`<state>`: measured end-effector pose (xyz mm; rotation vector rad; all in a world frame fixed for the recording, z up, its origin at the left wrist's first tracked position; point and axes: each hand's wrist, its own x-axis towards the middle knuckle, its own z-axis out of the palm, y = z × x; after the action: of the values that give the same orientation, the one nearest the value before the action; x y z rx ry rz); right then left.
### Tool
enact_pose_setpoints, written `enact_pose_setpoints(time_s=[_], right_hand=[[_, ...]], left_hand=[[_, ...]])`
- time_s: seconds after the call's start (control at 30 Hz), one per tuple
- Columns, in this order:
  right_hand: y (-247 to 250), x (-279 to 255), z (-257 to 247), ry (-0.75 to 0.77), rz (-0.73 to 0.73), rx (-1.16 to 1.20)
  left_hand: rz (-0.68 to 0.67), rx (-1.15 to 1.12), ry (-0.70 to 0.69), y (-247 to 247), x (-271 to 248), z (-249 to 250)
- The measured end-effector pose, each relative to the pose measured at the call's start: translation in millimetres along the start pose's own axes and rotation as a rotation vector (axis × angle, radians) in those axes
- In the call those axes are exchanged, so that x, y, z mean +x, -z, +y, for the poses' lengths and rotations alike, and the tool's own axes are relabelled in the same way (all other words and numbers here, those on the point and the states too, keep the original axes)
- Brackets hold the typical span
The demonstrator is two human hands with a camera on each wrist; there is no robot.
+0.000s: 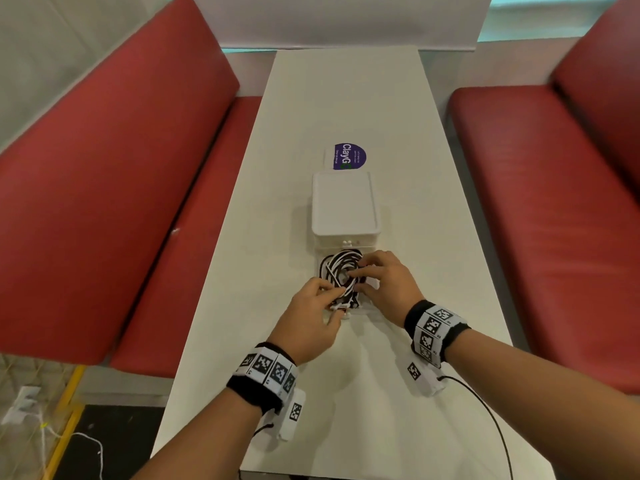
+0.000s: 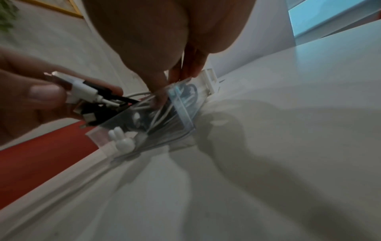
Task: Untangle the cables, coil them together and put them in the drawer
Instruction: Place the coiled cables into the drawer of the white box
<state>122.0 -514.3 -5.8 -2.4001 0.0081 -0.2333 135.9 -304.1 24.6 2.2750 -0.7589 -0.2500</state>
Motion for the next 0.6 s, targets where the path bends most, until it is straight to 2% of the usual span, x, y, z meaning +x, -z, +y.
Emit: enact_pose_setpoints(time_s=[0.1,0.2,0.33,0.43,0.6], right_hand=[[4,-6,0,-0.03,-0.033,-0.004],[7,-13,-3,0.098,-0.073,-0.158],[15,-14,-10,0.052,-0.217,-0.214],[19,-10,-6,0.096,-0.26,-0.252],[23,-5,0,0.163,-0.277,-0.314]], left_hand=[[-0.108,0.051,-0.097,4,2,-10],[-0.159,0.092,-0.166,5,8,-18],[-0.023,0.054,-0.21,1,13,-28],[0.114,0.044,-0.218,-1,17,-32],[0.107,0.094,-0.218,1,38,-27]])
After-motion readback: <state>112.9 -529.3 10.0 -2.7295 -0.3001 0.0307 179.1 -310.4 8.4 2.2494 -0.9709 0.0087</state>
